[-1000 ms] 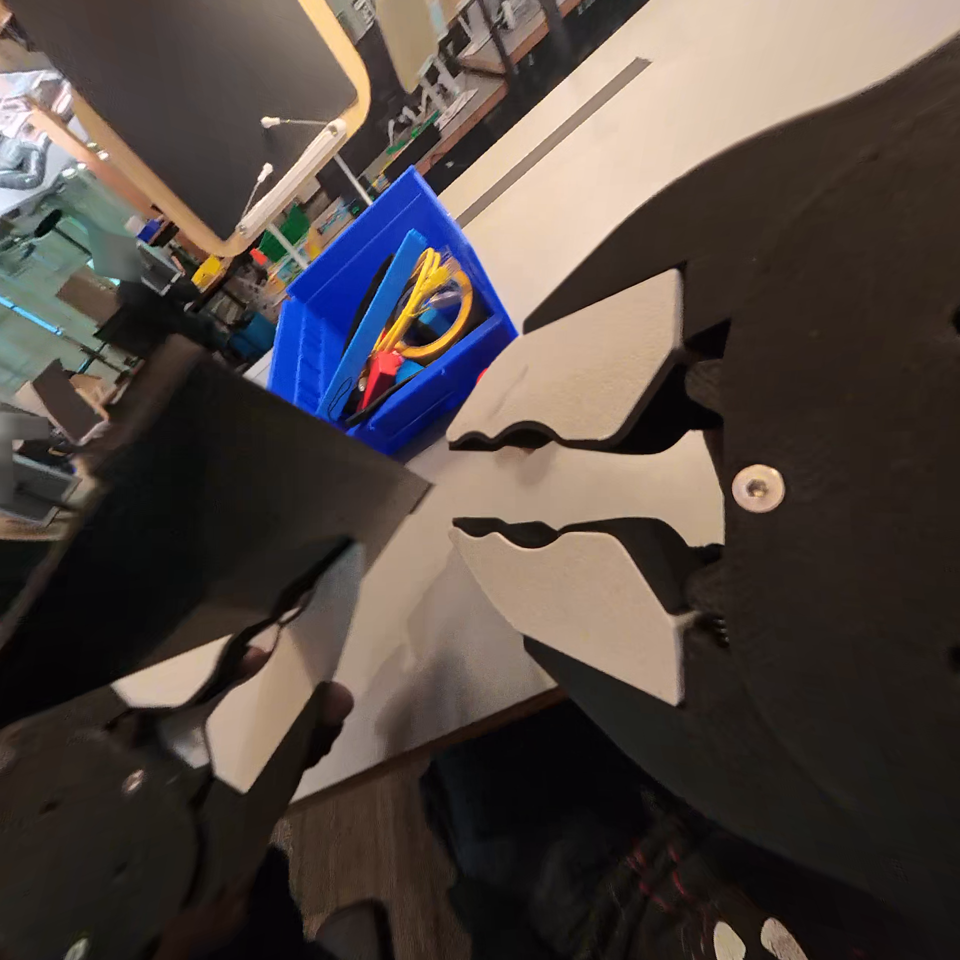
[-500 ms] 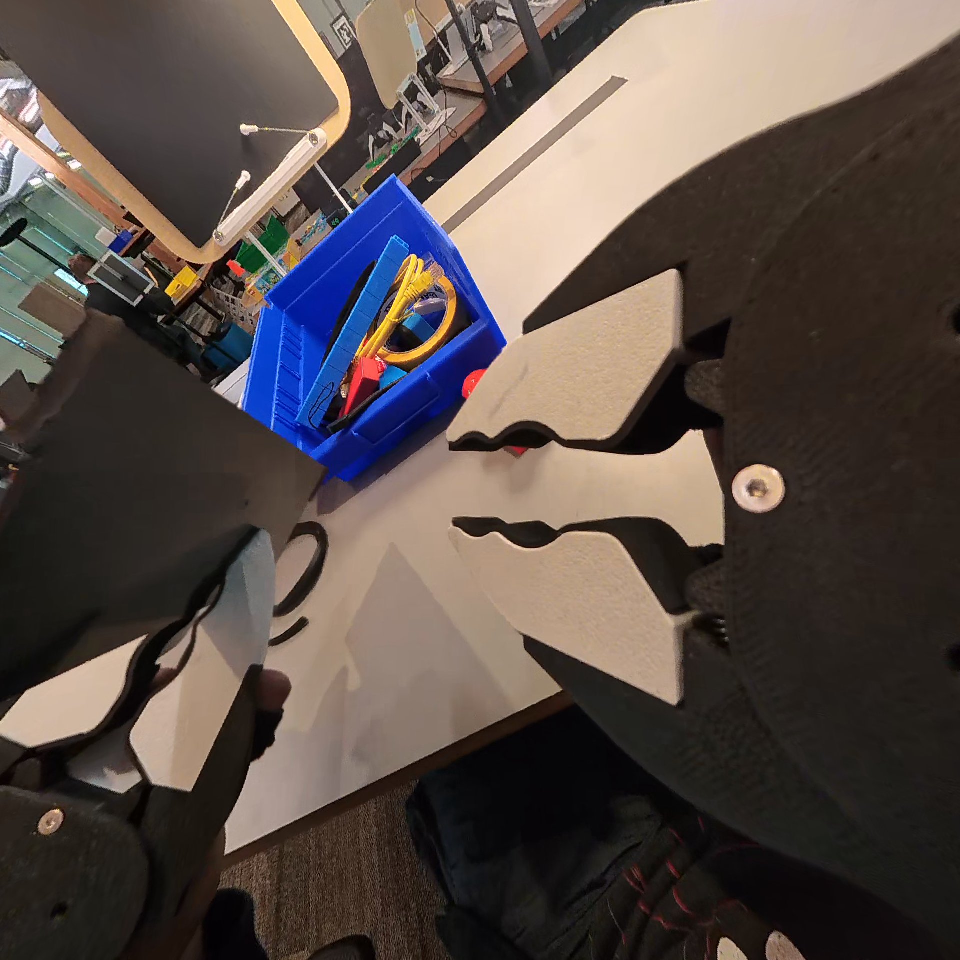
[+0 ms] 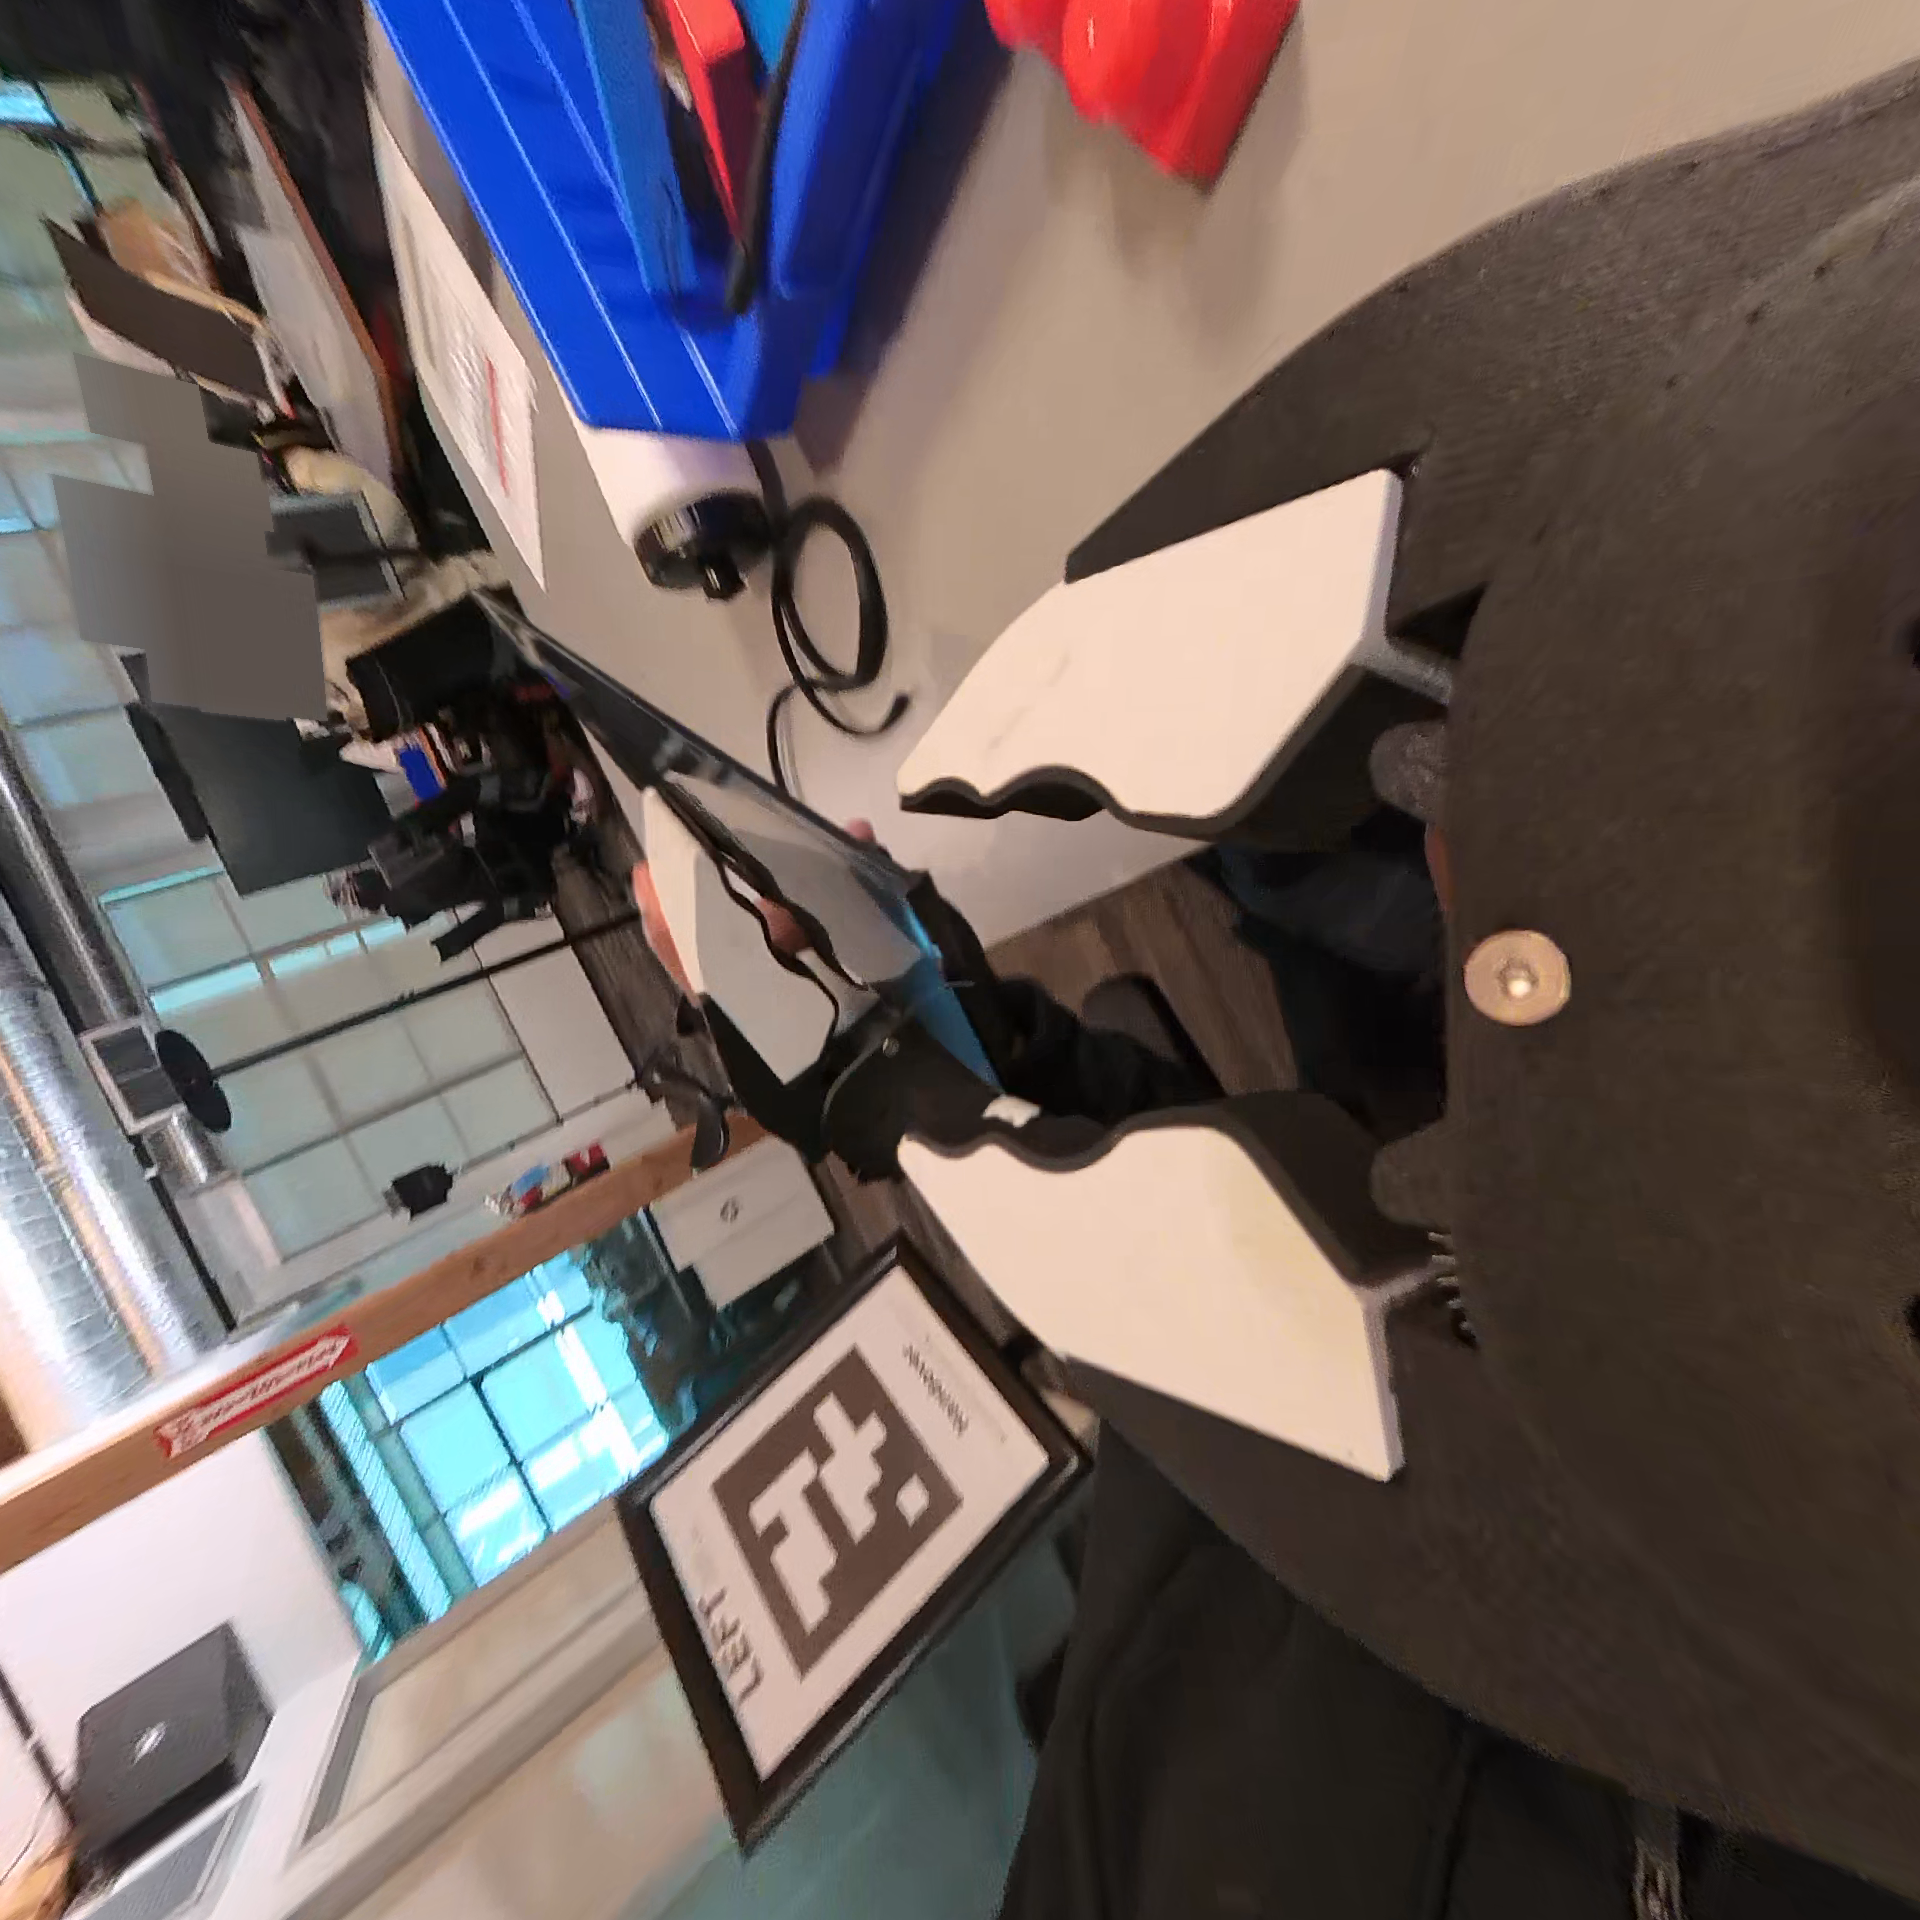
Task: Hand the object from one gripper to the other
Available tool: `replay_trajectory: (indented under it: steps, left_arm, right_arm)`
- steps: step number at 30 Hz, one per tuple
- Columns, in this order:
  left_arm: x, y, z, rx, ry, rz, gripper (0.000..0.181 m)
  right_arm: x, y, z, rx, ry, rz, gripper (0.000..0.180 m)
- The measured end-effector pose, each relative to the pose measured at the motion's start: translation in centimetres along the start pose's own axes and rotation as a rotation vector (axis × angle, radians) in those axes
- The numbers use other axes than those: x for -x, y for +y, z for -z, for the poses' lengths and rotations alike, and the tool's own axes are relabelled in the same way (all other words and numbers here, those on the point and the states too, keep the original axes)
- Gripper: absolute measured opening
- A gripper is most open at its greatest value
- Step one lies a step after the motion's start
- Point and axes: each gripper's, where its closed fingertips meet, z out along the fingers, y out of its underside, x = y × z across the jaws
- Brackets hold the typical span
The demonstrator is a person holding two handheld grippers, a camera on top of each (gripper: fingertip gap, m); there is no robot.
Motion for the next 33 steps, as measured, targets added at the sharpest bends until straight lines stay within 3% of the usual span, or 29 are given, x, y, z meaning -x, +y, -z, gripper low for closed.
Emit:
replay_trajectory:
  steps: [3, 5, 6, 9, 13, 16, 19, 21, 26, 30, 31, 33]
  left_arm:
    - [0.3, -0.4, 0.0, -0.002, -0.054, -0.058, 0.002]
    - [0.3, -1.0, 0.1, -0.018, -0.08, -0.07, 0.002]
    - [0.1, -1.3, 0.1, -0.033, -0.076, -0.057, 0.002]
    - [-0.2, -1.0, -0.1, -0.028, -0.037, 0.026, 0.007]
    - [-0.1, -1.9, 0.8, -0.166, 0.156, 0.317, 0.042]
    - [1.7, -2.5, 2.0, -0.277, 0.245, 0.576, 0.046]
    - [6.1, -2.3, 3.4, -0.422, 0.176, 0.878, 0.045]
    - [7.6, -0.7, 3.3, -0.426, 0.161, 1.088, 0.046]
    - [6.8, -0.4, 3.2, -0.471, 0.413, 1.489, 0.063]
    - [5.0, -3.6, 3.9, -0.521, 0.673, 1.574, 0.046]
    - [4.2, -4.0, 3.9, -0.494, 0.697, 1.518, 0.027]
    - [4.5, -4.2, 4.0, -0.51, 0.654, 1.45, 0.019]
  right_arm:
    - [1.3, 0.4, -0.8, -0.008, -0.114, -0.122, 0.056]
    - [1.4, 0.4, -1.3, -0.035, -0.126, -0.178, 0.042]
    - [1.1, 0.2, -1.4, -0.063, -0.117, -0.193, 0.021]
    - [-1.0, 0.5, -1.1, -0.064, 0.012, -0.14, 0.007]
    - [-2.1, -1.0, 0.6, -0.118, 0.088, 0.013, 0.0]
    - [-1.7, -2.2, 1.7, -0.149, 0.109, 0.145, 0.001]
    - [-1.7, -2.9, 2.7, -0.157, 0.136, 0.219, 0.0]
    - [-0.8, -3.4, 3.2, -0.182, 0.088, 0.243, 0.0]
    - [1.3, -3.2, 3.5, -0.171, -0.042, 0.279, 0.0]
    - [2.2, -2.2, 2.8, -0.138, -0.099, 0.298, 0.0]
    - [1.7, -2.1, 2.7, -0.135, -0.073, 0.295, 0.001]
    - [-0.5, -2.6, 2.8, -0.148, 0.051, 0.257, 0.011]
